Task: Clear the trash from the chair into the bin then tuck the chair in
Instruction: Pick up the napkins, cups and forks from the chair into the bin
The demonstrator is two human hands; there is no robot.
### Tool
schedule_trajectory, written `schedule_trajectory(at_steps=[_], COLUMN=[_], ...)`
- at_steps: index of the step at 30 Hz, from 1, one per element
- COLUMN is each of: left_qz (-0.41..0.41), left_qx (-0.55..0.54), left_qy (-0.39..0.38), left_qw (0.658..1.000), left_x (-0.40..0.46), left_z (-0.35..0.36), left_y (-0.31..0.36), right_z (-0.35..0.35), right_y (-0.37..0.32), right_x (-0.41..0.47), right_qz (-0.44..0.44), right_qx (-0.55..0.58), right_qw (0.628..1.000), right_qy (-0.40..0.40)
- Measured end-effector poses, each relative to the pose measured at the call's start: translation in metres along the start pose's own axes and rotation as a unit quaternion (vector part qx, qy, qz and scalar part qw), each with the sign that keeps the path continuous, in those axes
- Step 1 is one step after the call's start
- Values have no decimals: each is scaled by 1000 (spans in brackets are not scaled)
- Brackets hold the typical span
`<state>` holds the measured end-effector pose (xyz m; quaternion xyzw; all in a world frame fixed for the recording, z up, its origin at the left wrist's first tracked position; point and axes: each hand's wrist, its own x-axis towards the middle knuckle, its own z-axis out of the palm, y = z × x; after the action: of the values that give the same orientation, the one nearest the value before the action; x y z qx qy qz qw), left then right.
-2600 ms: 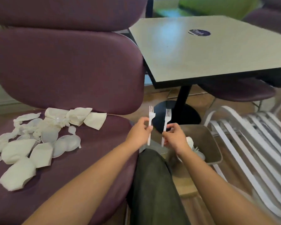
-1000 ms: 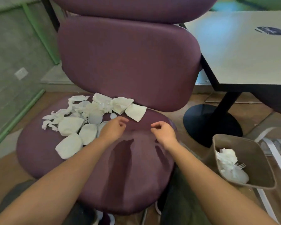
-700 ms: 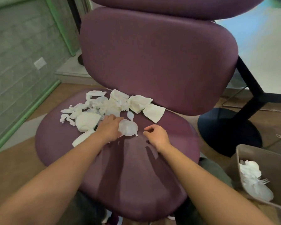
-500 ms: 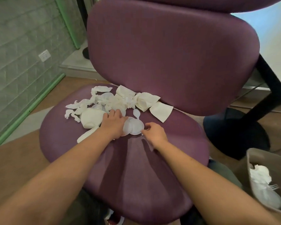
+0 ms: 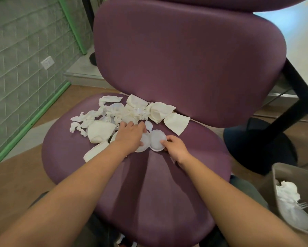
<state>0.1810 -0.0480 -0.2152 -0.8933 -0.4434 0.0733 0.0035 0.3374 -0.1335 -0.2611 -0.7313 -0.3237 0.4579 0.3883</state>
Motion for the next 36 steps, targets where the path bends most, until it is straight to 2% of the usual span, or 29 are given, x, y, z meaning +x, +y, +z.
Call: schedule_trajectory(at_steps=[3,6,12,18,24,34,36], left_qz=[-31,-43,-21,12,89,125,131], left_qx=[-147,-323,-448,-497,-508,-457,-447], left_qy=[-48,-58,-74,-78,-142,-164,-163], left_qw=[987,944,891,864,845,865,870], left_x=[-1,1,3,7,6,-8,-10], left_z=[-12,-18,-36,-50,-48,-6,5], left_y=[8,20,87,192,306,430,446], right_z=[-19,-45,-112,-179,-241,-308,-315], right_y=[6,9,21,47,86,153,170], right_x=[-15,-34,-72,-116,-159,-186,-182], right_qz=[25,28,-27,-57,-34,76,97], right_qx=[89,123,136,133,136,52,21], right_qw=[996,992,979,949,900,862,867], right_qy=[2,23,150,279,413,498,488])
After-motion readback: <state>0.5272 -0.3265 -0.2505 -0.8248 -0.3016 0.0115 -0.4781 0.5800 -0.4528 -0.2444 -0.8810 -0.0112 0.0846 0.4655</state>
